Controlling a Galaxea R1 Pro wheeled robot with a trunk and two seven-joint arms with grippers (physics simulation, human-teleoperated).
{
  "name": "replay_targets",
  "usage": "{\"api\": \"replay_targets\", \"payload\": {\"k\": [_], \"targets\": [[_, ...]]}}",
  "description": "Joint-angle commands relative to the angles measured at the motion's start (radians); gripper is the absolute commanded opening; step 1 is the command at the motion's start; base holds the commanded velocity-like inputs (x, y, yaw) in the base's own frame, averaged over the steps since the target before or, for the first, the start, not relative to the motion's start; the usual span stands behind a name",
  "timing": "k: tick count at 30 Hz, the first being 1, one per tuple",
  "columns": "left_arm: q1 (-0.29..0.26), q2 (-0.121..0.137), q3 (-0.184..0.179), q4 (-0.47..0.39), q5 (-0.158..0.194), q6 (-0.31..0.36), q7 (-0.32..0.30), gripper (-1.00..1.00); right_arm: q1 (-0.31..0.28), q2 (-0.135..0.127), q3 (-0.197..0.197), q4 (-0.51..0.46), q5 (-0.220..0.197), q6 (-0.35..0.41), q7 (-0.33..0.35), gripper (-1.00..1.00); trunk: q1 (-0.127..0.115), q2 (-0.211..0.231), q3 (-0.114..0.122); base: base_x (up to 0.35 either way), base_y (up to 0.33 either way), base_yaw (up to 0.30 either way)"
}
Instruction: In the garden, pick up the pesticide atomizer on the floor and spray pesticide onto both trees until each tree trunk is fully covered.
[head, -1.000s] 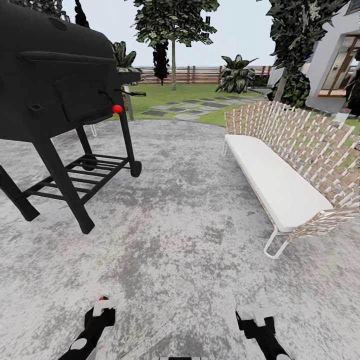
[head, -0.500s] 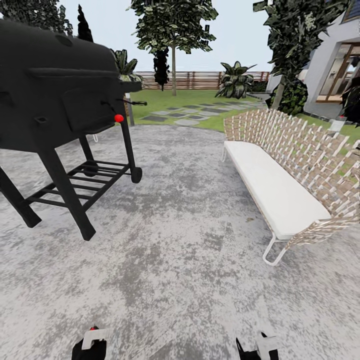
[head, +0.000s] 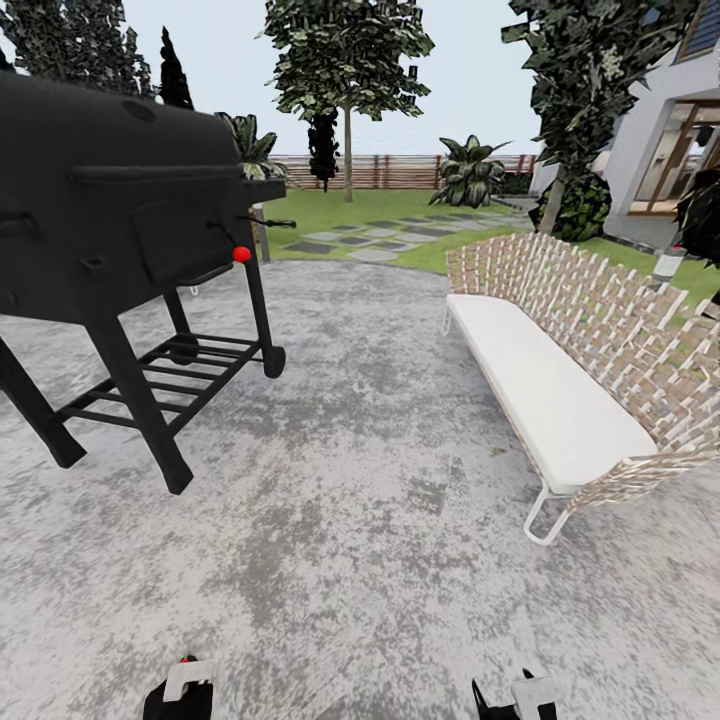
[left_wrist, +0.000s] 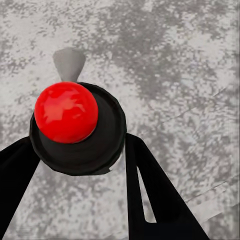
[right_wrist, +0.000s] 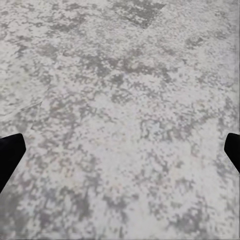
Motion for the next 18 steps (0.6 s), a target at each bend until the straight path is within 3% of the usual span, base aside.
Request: {"api": "replay_targets", "payload": {"k": [1,7,18], "targets": [[0.000,0.000,0.000,0.001,0.004,-0.003,0.000,-1.00,-0.001,0.001,-0.008,0.001,0.008,-0.003,0.004,1.00,-0.004,0.007,0.004,0.000,0.000,0.000],[0.000,-0.002,0.000,0.000,0.004,-0.003,0.001,-1.00,-0.001,0.002,-0.008,0.013,0.008,-0.003,0.004,1.00,-0.004,0.007,0.014,0.070,0.000,0.000],[0.000,-0.003,0.000,0.001,0.006,-0.003,0.001,-1.00,-0.001,0.004,-0.008,0.013,0.007,-0.003,0.004,1.00,-0.004,0.007,0.028,0.313,0.000,0.000]]}}
